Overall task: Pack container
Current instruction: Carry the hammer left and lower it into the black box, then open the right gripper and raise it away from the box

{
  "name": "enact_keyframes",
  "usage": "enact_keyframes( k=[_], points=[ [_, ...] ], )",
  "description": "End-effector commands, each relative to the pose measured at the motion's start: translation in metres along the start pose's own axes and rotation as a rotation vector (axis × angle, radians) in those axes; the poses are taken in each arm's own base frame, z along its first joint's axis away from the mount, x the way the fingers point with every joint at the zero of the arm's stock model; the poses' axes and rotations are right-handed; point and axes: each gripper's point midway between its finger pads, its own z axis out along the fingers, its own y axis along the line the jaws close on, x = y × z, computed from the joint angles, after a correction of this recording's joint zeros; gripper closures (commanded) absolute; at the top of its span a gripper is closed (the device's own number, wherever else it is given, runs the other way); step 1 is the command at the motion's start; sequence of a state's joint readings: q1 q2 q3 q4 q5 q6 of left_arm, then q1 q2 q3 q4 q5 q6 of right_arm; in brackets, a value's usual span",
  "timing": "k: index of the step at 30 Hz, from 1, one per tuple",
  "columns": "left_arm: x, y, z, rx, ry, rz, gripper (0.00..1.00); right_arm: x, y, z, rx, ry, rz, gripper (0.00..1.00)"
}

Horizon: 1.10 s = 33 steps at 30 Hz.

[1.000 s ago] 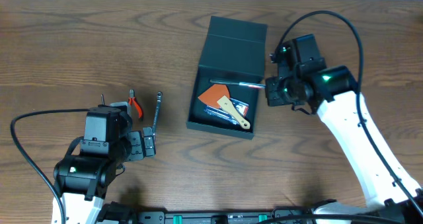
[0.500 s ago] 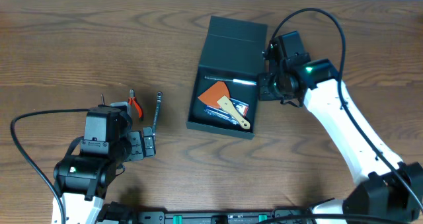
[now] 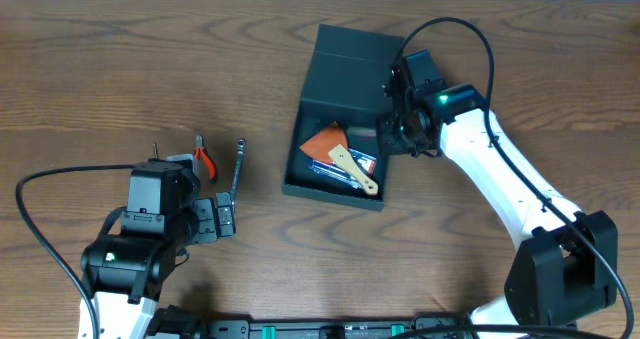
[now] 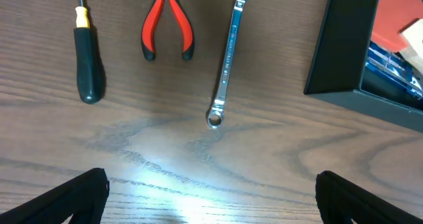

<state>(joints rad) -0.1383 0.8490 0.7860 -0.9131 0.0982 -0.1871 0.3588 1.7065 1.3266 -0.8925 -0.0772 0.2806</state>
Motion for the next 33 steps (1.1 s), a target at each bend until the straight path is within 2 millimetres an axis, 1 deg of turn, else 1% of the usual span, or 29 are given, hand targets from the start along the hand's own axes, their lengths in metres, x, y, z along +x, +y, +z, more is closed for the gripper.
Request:
enact_keyframes(
  k=[1, 12, 13, 15, 16, 17, 19, 20, 21, 23, 25, 27, 28, 29, 31, 33],
  points=[
    [-0.006, -0.001, -0.005, 0.003, -0.018, -0.013, 0.01, -0.010, 0.005, -0.004, -0.002, -0.035, -0.016, 0.99],
    [-0.006, -0.001, -0.005, 0.003, -0.018, -0.014, 0.01, -0.012, 0.004, -0.004, 0.006, -0.043, -0.017, 0.99],
    [-0.006, -0.001, -0.005, 0.003, -0.018, -0.014, 0.02, -0.012, 0.005, -0.004, 0.005, -0.043, -0.023, 0.99],
    [-0.006, -0.001, -0.005, 0.003, -0.018, -0.013, 0.01, -0.013, 0.011, -0.004, -0.001, -0.054, -0.091, 0.98],
    [-0.006, -0.001, -0.005, 0.002, -0.018, -0.013, 0.01, -0.014, 0.015, -0.004, -0.006, -0.062, -0.130, 0.91],
    [-0.006, -0.001, -0.005, 0.002, -0.019, -0.012, 0.01, -0.016, 0.021, -0.005, -0.005, -0.072, -0.192, 0.72],
    [-0.007, 0.000, -0.005, -0.002, -0.026, -0.011, 0.01, -0.023, 0.023, -0.011, 0.041, -0.103, -0.246, 0.46],
    [-0.009, 0.000, -0.005, -0.002, -0.035, -0.011, 0.01, -0.030, 0.023, -0.018, 0.068, -0.129, -0.250, 0.38],
    [-0.011, -0.001, -0.006, 0.000, -0.041, -0.011, 0.01, -0.037, 0.023, -0.025, 0.076, -0.152, -0.240, 0.34],
    [-0.013, -0.001, -0.007, 0.002, -0.047, -0.011, 0.01, -0.054, 0.027, -0.048, 0.063, -0.205, -0.197, 0.21],
    [-0.016, -0.002, -0.010, 0.004, -0.055, -0.002, 0.02, -0.072, 0.025, -0.076, 0.057, -0.259, -0.164, 0.19],
    [-0.021, -0.004, -0.016, 0.005, -0.067, 0.008, 0.01, -0.088, 0.017, -0.106, 0.057, -0.312, -0.125, 0.16],
    [-0.024, -0.005, -0.021, 0.007, -0.069, 0.008, 0.02, -0.096, 0.010, -0.124, 0.059, -0.344, -0.087, 0.06],
    [-0.028, -0.006, -0.026, 0.007, -0.071, 0.008, 0.01, -0.102, 0.001, -0.137, 0.063, -0.366, -0.052, 0.01],
    [-0.037, -0.009, -0.035, 0.006, -0.067, 0.009, 0.01, -0.109, -0.018, -0.158, 0.076, -0.398, 0.008, 0.01],
    [-0.047, -0.012, -0.043, 0.001, -0.046, 0.025, 0.01, -0.113, -0.039, -0.172, 0.091, -0.416, 0.059, 0.01]
  ],
)
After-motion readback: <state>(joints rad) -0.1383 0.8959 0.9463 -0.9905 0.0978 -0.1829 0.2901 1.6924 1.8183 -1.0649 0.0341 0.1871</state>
